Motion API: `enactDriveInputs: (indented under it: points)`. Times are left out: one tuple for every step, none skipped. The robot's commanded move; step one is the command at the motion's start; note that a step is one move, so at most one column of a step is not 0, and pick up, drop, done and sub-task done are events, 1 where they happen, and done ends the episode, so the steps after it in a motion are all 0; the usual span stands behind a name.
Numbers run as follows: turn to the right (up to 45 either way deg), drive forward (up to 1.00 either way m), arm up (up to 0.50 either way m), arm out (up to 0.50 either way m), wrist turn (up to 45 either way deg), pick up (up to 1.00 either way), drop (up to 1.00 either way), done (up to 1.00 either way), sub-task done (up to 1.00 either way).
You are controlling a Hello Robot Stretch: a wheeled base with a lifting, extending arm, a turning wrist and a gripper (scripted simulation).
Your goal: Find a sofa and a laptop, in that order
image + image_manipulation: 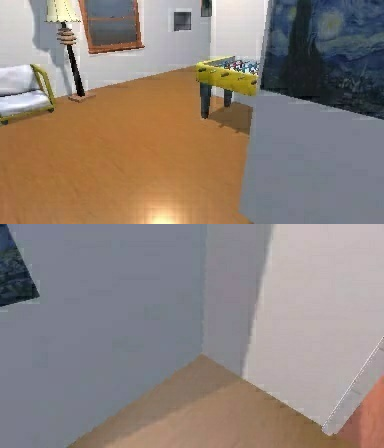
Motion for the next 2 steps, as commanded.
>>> enactDriveInputs:
  points:
    - [-42.0,0.00,0.00,0.00,0.0,0.00,0.00,0.00,0.00]
    - [0.0,0.30,0.00,0.00,0.0,0.00,0.00,0.00,0.00]
